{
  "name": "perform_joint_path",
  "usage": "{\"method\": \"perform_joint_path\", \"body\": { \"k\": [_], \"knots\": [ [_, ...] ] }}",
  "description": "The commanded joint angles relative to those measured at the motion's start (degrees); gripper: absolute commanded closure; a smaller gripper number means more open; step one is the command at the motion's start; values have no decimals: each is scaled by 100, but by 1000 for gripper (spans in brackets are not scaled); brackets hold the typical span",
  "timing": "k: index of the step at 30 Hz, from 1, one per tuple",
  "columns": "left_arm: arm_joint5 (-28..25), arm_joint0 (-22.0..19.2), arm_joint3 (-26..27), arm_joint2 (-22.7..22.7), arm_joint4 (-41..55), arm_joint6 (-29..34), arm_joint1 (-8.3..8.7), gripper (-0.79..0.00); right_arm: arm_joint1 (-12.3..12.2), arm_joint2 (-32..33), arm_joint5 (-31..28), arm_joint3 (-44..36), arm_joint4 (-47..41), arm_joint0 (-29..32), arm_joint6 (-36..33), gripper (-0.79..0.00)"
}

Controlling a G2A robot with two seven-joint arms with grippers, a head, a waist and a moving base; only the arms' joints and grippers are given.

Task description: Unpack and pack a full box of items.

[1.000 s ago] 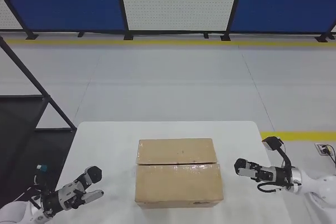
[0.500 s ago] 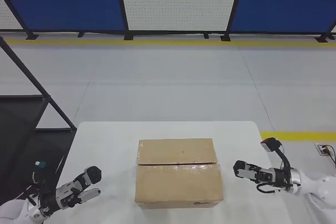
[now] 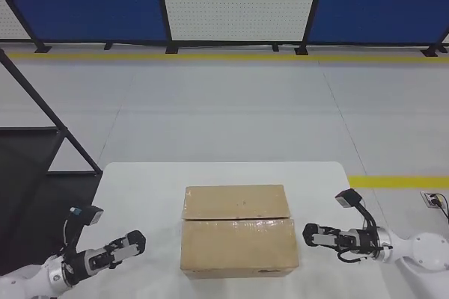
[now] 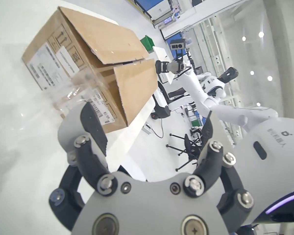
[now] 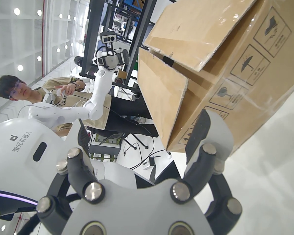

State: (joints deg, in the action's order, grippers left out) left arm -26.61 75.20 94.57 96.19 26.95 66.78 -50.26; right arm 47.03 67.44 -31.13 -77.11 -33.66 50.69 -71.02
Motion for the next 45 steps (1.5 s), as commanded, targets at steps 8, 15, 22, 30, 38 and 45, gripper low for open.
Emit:
{"method": "perform_joint_path", "body": {
  "k": [8,15,22,30,38,45],
  "knots": [
    [4,-83,-161,-42,167,157,15,-785,185,-435,82,395,-315,-424,-292,-785],
    [-89,-20,-188,-4,208,155,25,-785,313,-650,130,582,-468,-669,-344,-785],
    [-137,16,-185,1,243,120,29,-785,409,-801,358,527,-955,-803,-573,-785],
    [-199,16,-185,-56,270,131,31,-785,383,-653,787,-202,-1396,-681,-1005,-785],
    [-171,-66,-201,-135,272,151,35,-785,228,-211,1107,-1282,-1017,-201,-1326,-785],
    [-140,-184,-255,-257,226,161,33,-785,51,-288,954,-1767,-341,191,-1173,-785]
  ]
}}
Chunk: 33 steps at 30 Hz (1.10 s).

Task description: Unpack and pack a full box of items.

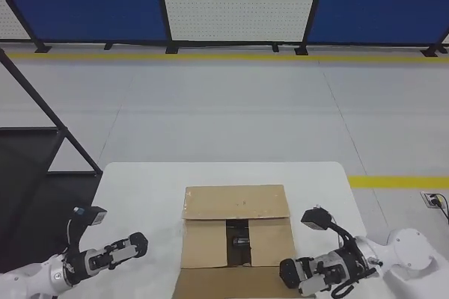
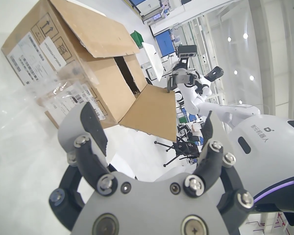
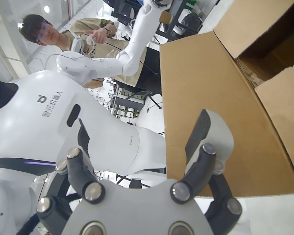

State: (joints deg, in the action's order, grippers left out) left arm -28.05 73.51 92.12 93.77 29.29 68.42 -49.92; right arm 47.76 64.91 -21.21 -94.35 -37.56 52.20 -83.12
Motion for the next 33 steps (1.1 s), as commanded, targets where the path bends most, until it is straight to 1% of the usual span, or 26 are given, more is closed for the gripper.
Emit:
{"method": "perform_joint_path", "body": {
  "k": [1,5,9,17,25,33],
  "knots": [
    [13,-30,-19,-31,-20,-1,0,-785,-50,-73,-97,-72,128,87,97,-785],
    [18,-80,-60,-76,-38,5,1,-785,-178,-255,-365,-142,428,231,366,-785],
    [27,-122,-94,-100,-44,19,5,-785,-325,-483,-595,-24,602,310,595,-785],
    [37,-224,-146,-193,-80,47,8,-785,-637,-973,-960,269,658,322,961,-785],
    [74,-366,-200,-317,-151,49,7,-785,-834,-1616,-1240,539,549,107,1241,-785],
    [69,-487,-266,-341,-88,16,10,-785,-944,-2251,-1449,770,497,-272,1450,-785]
  ]
}}
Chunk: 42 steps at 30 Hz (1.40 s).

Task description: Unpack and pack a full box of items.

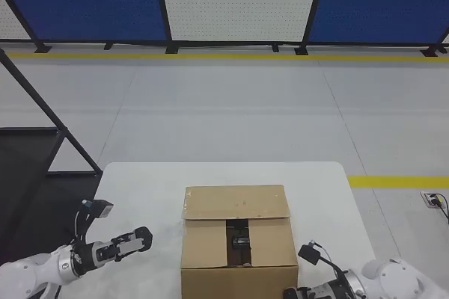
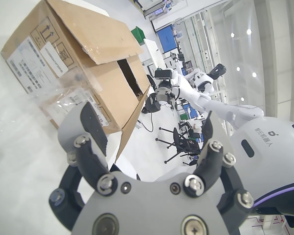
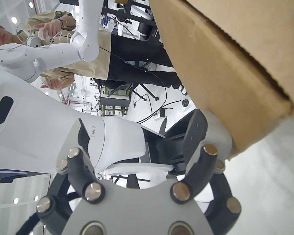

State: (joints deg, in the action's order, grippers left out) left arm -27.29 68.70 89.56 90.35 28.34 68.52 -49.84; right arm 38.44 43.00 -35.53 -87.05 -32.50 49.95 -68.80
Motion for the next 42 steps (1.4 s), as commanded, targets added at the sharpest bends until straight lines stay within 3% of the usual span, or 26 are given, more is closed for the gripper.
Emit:
{"method": "perform_joint_path", "body": {
  "k": [1,11,18,28,33,36,42],
  "knots": [
    [-13,-13,-23,5,6,8,3,-785,-19,-121,-43,104,-34,-100,44,-785],
    [-47,-45,-98,48,92,-13,15,-785,-16,-659,-195,508,-274,-551,196,-785],
    [-57,-43,-112,35,87,-6,21,-785,-53,-978,-306,359,-197,-775,306,-785],
    [-66,-51,-56,18,39,-21,30,-785,-597,-866,-988,-579,-51,-1080,989,-785],
    [-106,12,-36,76,68,-35,40,-785,-796,-659,-855,-624,-1155,-1282,858,-785],
    [-136,81,-28,141,114,-56,48,-785,-786,-472,-481,-352,-2492,-1368,484,-785],
    [-183,189,10,245,217,-120,55,-785,-782,-451,-414,-277,-2607,-1380,418,-785]
  ]
}}
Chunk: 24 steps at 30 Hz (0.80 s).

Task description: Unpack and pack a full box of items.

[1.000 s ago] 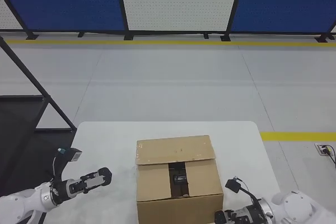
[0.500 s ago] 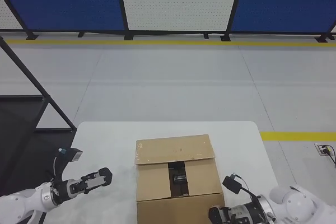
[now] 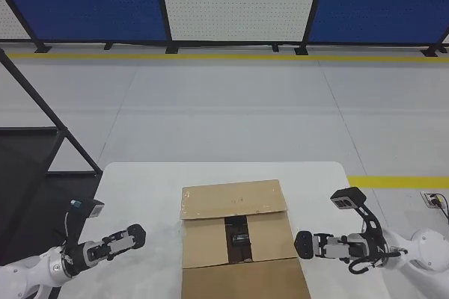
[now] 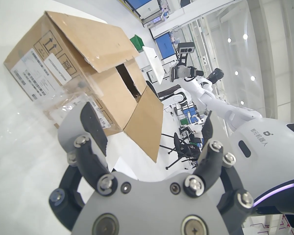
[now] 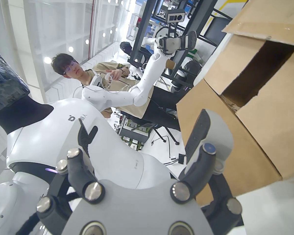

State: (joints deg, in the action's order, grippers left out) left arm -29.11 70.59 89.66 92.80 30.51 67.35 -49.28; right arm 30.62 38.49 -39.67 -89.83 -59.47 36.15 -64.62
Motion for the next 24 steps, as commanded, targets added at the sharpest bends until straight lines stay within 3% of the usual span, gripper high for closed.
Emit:
{"method": "perform_joint_path", "body": {
  "k": [1,7,12,20,24],
  "knots": [
    [-1,0,-1,0,0,-3,0,-785,-1,0,0,1,89,0,0,-785],
    [-1,0,-1,0,0,-3,0,-785,11,6,135,-84,187,25,18,-785],
    [-115,120,166,68,294,-131,-14,-785,207,-73,1298,10,-272,-59,312,-785],
    [-352,331,265,272,1378,430,-13,-785,739,-340,3170,1012,-1094,-503,1257,-785],
    [-243,397,290,334,1486,540,-3,-785,757,-355,3237,1055,-1061,-528,1253,-785]
  ]
}}
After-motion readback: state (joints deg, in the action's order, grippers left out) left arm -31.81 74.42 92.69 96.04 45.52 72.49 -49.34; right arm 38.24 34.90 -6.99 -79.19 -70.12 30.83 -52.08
